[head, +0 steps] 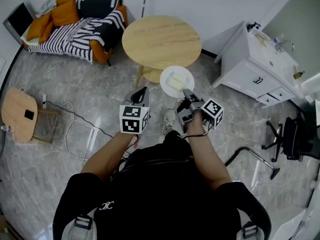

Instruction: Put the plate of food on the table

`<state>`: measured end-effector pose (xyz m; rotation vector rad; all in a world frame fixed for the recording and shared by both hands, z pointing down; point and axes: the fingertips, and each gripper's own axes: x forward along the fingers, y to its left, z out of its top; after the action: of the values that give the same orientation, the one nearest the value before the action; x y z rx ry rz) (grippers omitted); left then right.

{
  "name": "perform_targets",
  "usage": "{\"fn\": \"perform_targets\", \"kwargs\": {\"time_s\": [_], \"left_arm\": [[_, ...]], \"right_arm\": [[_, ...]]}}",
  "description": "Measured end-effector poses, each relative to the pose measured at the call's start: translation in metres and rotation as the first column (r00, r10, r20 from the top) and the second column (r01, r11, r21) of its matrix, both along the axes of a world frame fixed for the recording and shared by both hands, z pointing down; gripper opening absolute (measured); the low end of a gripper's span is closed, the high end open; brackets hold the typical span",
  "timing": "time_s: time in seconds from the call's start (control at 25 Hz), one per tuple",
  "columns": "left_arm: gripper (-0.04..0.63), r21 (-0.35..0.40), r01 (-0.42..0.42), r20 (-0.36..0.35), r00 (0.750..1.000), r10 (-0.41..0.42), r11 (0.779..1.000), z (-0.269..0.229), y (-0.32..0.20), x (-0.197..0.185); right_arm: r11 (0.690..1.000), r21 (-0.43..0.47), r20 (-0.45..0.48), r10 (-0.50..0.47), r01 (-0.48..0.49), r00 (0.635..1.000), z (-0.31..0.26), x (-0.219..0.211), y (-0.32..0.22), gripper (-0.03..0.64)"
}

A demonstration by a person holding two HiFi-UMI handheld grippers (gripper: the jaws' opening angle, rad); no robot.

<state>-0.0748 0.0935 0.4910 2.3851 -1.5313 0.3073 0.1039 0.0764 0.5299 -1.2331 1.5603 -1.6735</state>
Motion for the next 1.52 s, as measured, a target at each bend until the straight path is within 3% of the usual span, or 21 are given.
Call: {"fn": "perform_targets", "kwargs": {"time_s": [0.84, 1.36, 1.52], "left_arm": [[0.006, 0.019, 0.016, 0.085, 0.996, -0.018, 1.000, 0.013, -0.084, -0.003], [0.006, -0.042, 0.015, 0.046, 0.999, -0.013, 0.999, 0.022, -0.168, 0.008], [0.006, -0.028, -0.006, 0.030, 1.000, 0.007, 1.000, 0.018, -0.191, 0.011]], "right_arm": [[0.998, 0.052, 0.014, -0.033, 0.032, 0.999, -0.003, 0.003, -0.095, 0.015], [0.994, 0.059, -0.064, -0.083, 0.087, 0.994, -0.005, 0.010, -0.178, 0.015], [0.993, 0.064, -0.073, -0.090, 0.095, 0.993, -0.007, 0.010, -0.201, 0.015]]}}
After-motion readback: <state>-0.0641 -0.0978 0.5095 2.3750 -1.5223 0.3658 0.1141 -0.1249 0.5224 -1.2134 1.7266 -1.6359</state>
